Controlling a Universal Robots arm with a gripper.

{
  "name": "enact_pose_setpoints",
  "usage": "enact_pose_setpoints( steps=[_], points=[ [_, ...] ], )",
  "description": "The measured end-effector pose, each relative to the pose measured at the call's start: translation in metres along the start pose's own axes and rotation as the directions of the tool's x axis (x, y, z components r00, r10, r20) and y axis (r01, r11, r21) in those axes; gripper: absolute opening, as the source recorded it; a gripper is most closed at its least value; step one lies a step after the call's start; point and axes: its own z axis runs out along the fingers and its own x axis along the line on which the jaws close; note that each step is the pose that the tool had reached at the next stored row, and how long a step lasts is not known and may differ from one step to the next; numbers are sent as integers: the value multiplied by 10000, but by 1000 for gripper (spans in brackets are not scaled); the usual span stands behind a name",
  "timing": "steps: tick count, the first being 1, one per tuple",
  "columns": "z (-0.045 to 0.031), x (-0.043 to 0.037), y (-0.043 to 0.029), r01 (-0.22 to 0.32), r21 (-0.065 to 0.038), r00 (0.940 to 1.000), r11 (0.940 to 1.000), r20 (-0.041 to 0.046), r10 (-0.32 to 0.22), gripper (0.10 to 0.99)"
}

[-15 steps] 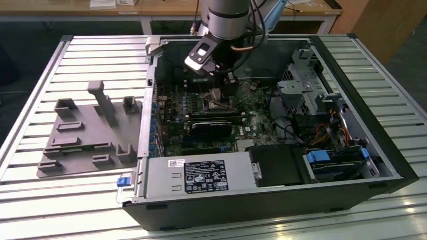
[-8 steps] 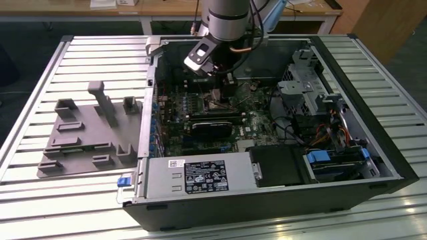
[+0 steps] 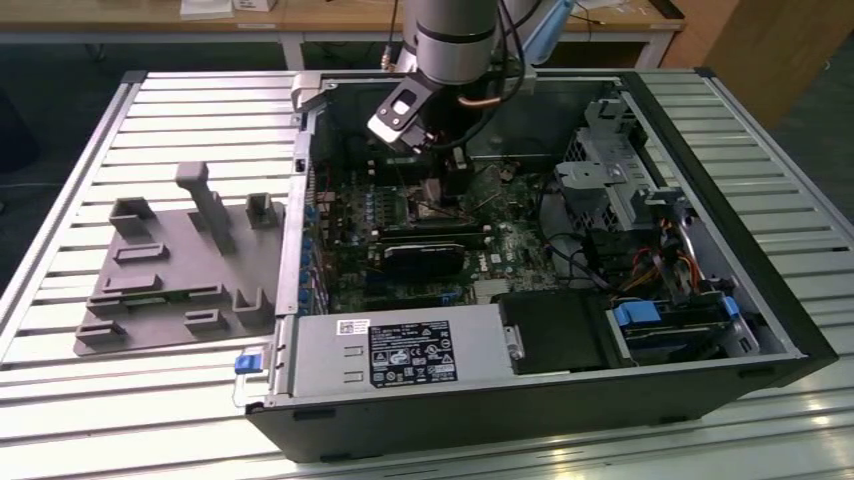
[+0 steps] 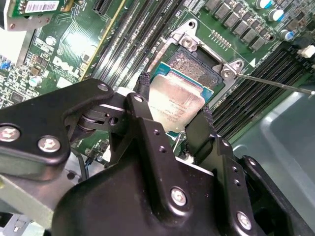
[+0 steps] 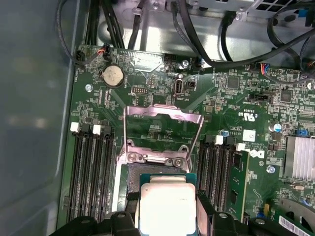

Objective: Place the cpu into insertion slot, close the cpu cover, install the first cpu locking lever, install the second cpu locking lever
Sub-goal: 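Place the cpu into insertion slot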

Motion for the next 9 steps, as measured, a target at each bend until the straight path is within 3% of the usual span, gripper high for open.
enact_pose_setpoints(
  steps=[9],
  points=[
    [56,2,-3,-117,-390,9999,9992,31,118,537]
  ],
)
